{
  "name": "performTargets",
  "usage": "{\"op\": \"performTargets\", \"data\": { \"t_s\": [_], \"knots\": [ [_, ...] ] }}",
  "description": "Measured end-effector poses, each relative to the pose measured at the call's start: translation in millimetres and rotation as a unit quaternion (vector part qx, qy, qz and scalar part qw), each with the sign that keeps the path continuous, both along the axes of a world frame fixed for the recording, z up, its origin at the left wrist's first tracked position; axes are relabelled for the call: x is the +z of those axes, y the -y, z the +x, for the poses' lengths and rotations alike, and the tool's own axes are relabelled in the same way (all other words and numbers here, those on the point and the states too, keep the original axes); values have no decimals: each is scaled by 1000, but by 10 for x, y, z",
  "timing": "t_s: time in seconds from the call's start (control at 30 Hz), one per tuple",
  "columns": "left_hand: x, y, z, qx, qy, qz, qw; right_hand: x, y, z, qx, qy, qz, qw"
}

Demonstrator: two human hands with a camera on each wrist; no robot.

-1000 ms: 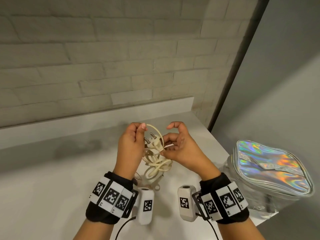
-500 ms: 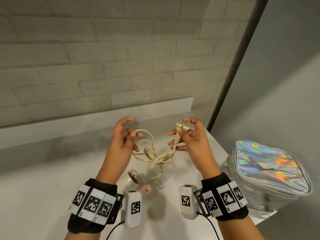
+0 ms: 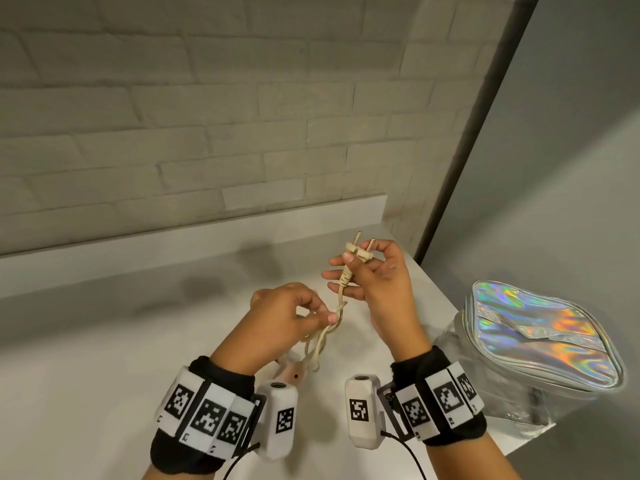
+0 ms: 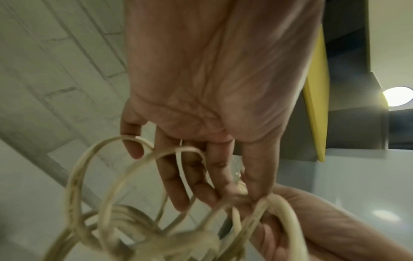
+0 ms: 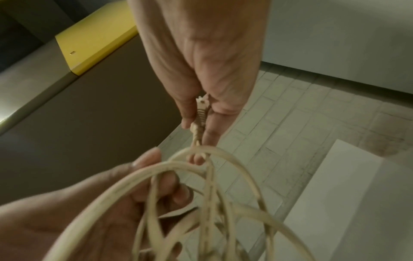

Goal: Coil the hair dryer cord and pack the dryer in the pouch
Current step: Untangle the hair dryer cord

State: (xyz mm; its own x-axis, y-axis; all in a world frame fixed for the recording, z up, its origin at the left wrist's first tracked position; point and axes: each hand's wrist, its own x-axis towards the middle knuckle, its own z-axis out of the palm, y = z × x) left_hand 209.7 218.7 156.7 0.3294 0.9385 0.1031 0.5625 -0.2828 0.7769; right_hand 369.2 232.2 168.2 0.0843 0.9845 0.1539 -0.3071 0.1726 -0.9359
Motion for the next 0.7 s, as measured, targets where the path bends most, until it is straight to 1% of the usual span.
{"op": "performTargets", "data": {
  "t_s": [0.07,0.17,0.23,0.3,0.33,0.37,0.43,0.47,0.5,0.6,0.63,0.7],
  "knots": [
    [-14,-12,32,9,45,-12,999,-24,-16,-51,7,42,7,999],
    [-8,-12,106,52,82,26,995,-74,-16,-82,37,122,16,992],
    [3,-29,117,111,114,76,984,-72,10,-40,87,159,-4,983],
    [38,-71,83,166,169,106,966,-75,42,5,162,161,-28,973],
    [51,-101,61,181,179,119,960,-82,52,13,188,170,-31,967],
    [60,-121,46,187,170,132,959,-94,57,12,198,194,-27,960],
    [63,-139,49,190,137,143,962,-91,58,-11,189,254,-17,948],
    [55,-141,55,194,133,139,962,-74,63,-24,183,273,-12,944],
    [44,-140,58,199,137,131,962,-61,69,-27,183,276,-9,943],
    [-6,-147,39,216,154,95,959,-42,83,-6,194,240,-14,951],
    [-18,-148,27,220,161,82,959,-48,90,1,187,237,-8,953],
    [-26,-138,12,224,176,58,957,-85,76,10,154,257,7,954]
  ]
}}
